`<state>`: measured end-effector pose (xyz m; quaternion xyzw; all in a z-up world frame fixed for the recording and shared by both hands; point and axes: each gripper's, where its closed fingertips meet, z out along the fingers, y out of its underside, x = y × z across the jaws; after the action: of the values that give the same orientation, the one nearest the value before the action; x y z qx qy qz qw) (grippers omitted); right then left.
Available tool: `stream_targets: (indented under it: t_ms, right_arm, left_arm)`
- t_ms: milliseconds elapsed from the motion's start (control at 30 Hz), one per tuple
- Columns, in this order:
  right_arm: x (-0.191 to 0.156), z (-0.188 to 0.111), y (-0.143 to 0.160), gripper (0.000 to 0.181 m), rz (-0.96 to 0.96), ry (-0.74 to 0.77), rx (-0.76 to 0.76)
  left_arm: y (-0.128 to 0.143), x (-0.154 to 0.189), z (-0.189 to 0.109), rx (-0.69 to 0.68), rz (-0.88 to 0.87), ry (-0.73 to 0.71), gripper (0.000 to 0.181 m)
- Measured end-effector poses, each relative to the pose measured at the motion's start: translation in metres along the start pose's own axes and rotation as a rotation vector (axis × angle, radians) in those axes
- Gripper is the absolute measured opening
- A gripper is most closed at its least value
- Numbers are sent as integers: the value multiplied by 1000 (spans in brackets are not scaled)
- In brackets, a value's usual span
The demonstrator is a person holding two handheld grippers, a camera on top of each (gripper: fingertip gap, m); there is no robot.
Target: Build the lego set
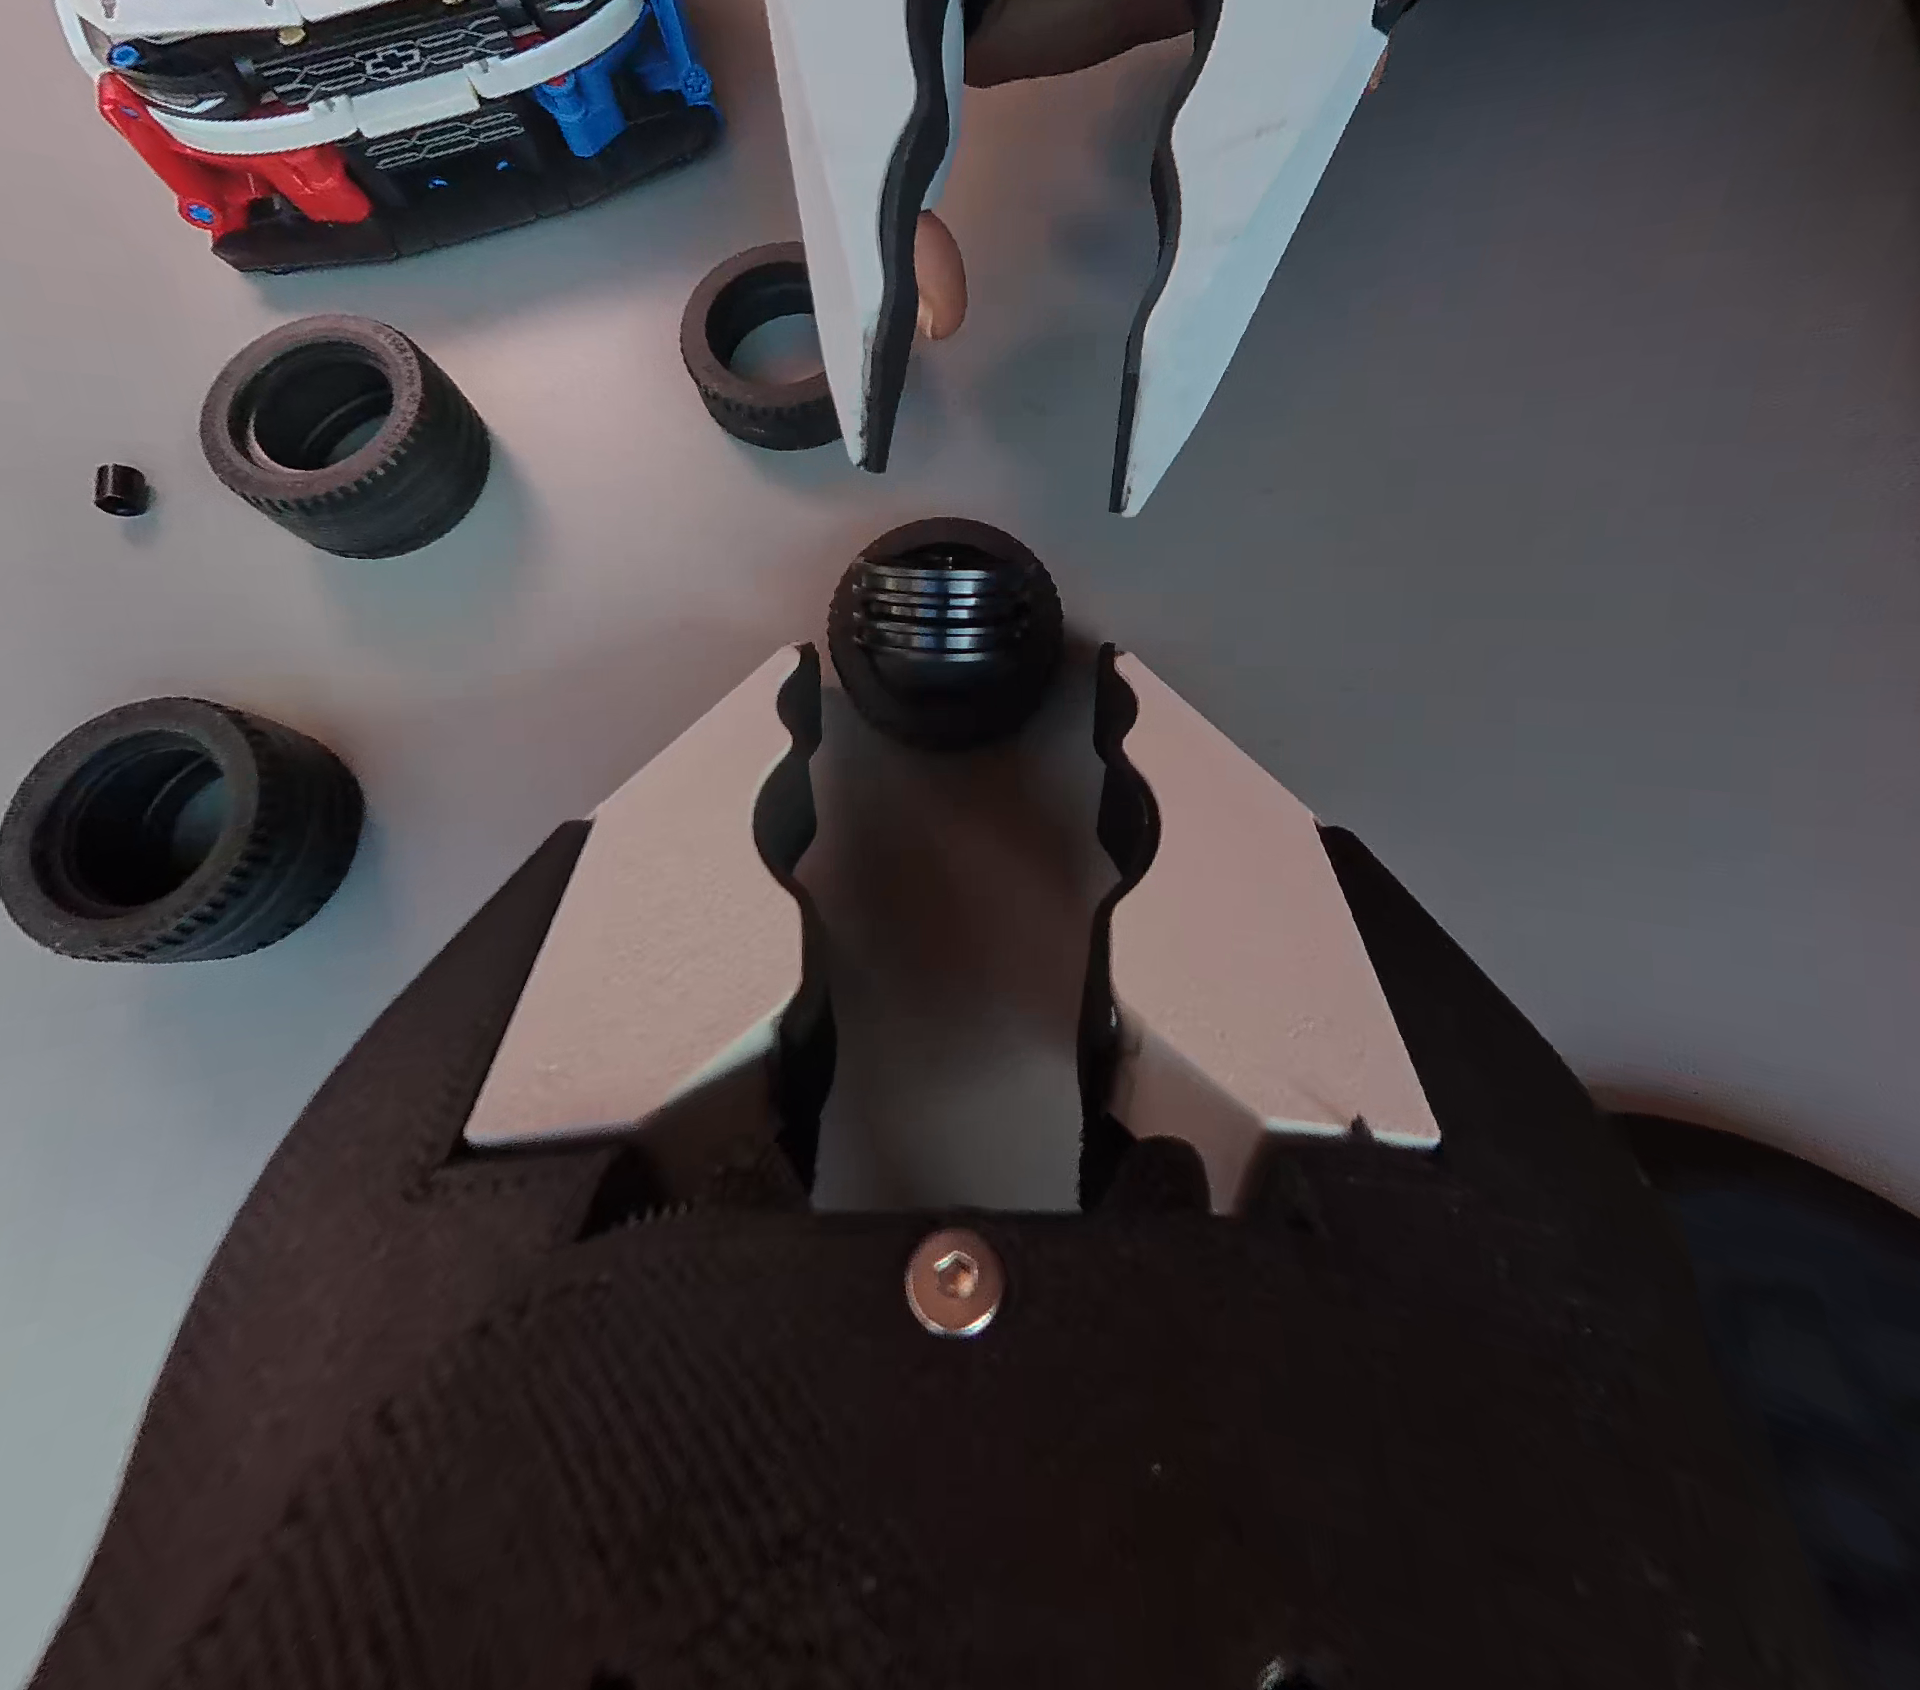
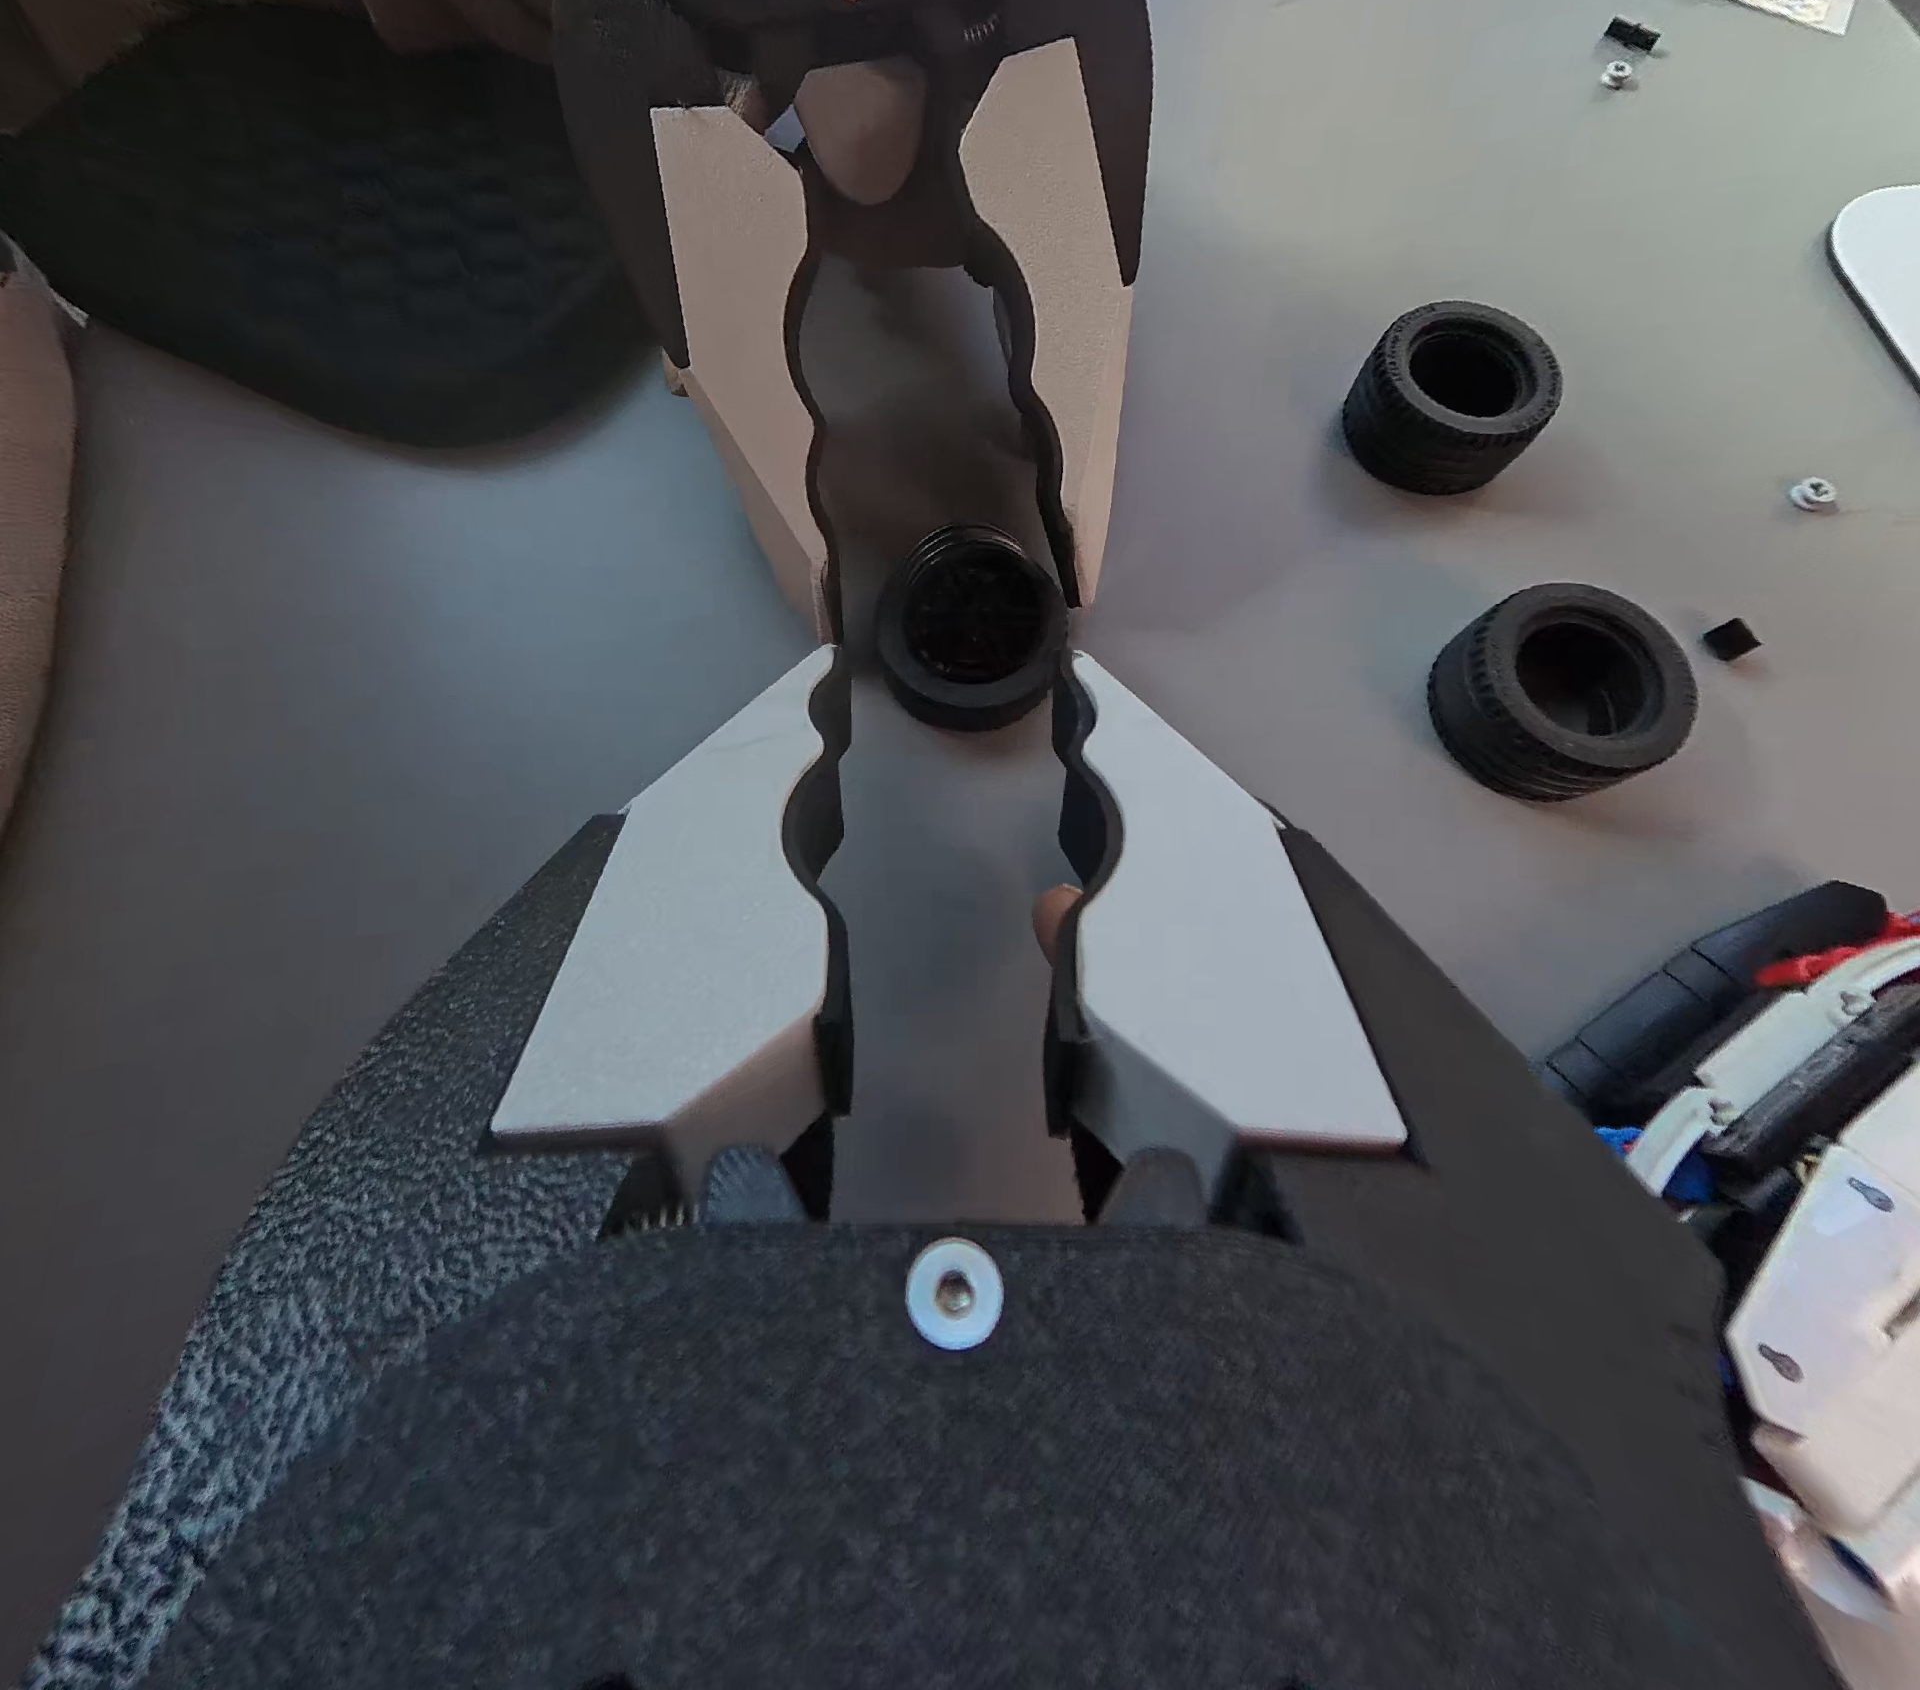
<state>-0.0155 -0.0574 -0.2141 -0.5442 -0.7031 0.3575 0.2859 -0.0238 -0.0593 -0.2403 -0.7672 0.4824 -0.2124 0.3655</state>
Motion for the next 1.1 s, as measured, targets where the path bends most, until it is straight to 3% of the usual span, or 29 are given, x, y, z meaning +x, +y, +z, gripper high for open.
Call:
stream_targets:
  t_ms: [400, 767, 1100]
  right_arm:
    - [4, 18, -8, 28, -91, -68, -118]
    - [4, 18, -4, 27, -222, -97, -464]
    - [3, 20, -2, 27, -246, -125, -593]
  left_arm:
    - [0, -3, 0, 0, -6, -14, 41]
    - [3, -4, -4, 2, -4, -16, 41]
    - [4, -3, -9, 18, 29, -31, 34]
